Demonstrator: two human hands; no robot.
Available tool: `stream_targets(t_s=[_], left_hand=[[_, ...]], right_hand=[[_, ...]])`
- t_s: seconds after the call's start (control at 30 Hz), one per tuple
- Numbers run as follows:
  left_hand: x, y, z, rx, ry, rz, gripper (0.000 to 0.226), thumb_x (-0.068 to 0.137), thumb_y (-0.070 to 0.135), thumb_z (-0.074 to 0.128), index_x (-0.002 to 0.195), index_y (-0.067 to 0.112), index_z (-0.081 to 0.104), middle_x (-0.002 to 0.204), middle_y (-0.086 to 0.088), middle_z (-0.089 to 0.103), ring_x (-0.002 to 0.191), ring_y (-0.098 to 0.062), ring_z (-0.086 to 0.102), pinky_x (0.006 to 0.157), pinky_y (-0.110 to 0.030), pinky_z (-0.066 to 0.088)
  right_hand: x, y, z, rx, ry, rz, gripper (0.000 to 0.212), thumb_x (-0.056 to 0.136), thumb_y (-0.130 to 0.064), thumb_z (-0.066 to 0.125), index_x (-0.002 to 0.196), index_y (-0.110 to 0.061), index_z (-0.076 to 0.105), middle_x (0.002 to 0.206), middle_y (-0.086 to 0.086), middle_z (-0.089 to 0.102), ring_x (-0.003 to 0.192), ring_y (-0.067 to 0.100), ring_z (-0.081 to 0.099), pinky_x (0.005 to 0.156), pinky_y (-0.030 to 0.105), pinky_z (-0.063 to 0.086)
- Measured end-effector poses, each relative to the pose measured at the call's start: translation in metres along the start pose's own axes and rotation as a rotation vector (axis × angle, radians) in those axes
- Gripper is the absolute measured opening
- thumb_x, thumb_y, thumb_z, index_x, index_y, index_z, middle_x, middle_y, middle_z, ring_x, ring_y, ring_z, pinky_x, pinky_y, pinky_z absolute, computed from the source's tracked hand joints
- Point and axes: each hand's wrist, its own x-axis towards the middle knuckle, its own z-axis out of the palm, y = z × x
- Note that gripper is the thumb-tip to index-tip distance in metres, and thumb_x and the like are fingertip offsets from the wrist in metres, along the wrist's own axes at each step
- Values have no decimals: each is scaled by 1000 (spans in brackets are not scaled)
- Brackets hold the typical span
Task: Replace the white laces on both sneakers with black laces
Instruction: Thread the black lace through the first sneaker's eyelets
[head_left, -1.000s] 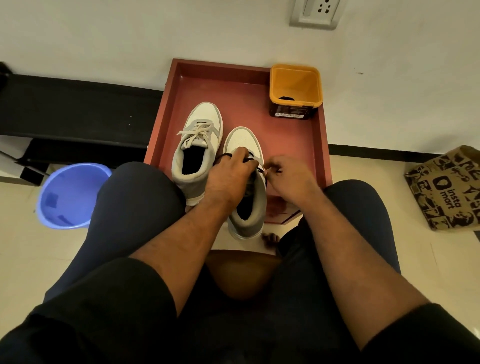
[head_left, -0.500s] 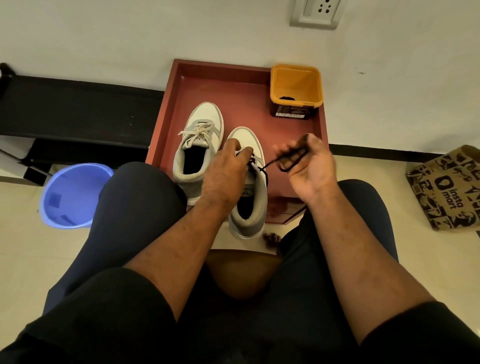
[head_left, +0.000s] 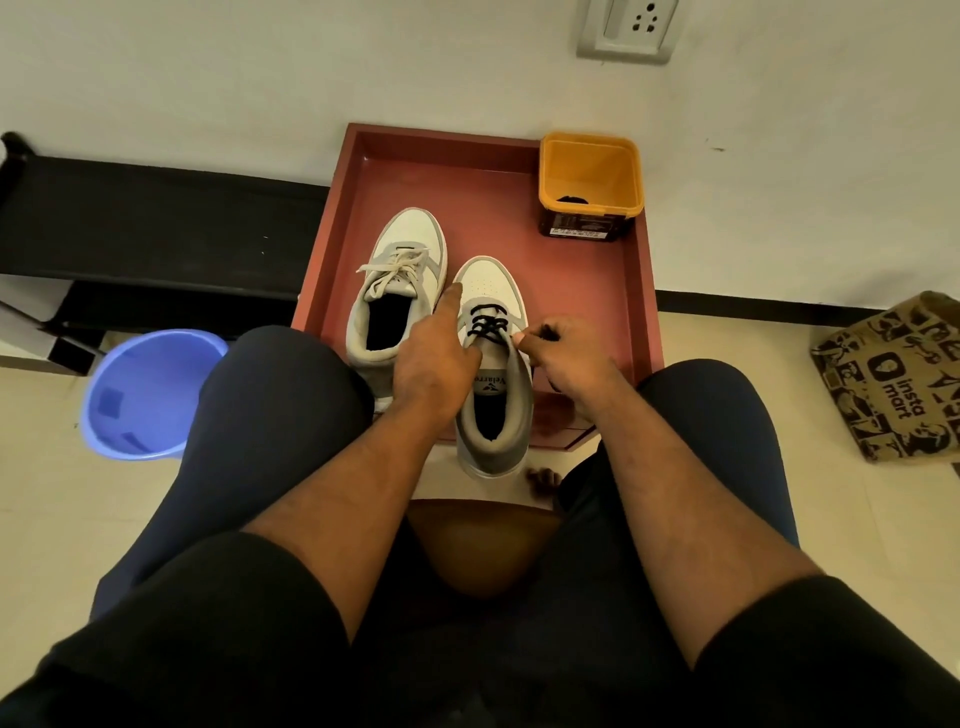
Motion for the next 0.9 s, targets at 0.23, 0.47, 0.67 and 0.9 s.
stream_targets(t_s=[0.23, 0.47, 0.67, 0.9], left_hand=[[0, 2, 0, 13, 12, -18, 84, 88, 22, 63, 154, 33, 12, 107, -7, 65, 94, -25, 64, 84, -41, 55], [3, -4, 2, -4, -44, 20, 78, 85, 38, 65, 151, 28, 25, 118, -4, 64, 105, -23, 62, 86, -36, 52], [-2, 12, -7, -292, 59, 83, 60, 88, 13, 57, 143, 24, 37, 86, -4, 62, 71, -14, 60, 67, -37, 56], [-8, 29, -11, -989, -393, -242, 53, 99, 14, 48, 146, 30, 27, 114, -12, 66, 46, -24, 60, 46, -33, 53]], right_hand=[[2, 2, -7, 334, 105, 395, 11, 96, -16, 50, 101, -22, 58, 69, 1, 53, 42, 6, 43, 34, 18, 23], [15, 20, 5, -229, 19, 126, 22, 88, -12, 53, 87, -26, 69, 68, 0, 63, 54, 14, 55, 55, 27, 50], [5, 2, -6, -58, 170, -6, 2, 93, -27, 58, 91, -27, 59, 76, -9, 65, 75, 9, 62, 83, 34, 44], [-18, -22, -27, 907, -212, -156, 30, 99, 0, 40, 117, -7, 62, 94, 13, 73, 85, 21, 70, 84, 36, 57]])
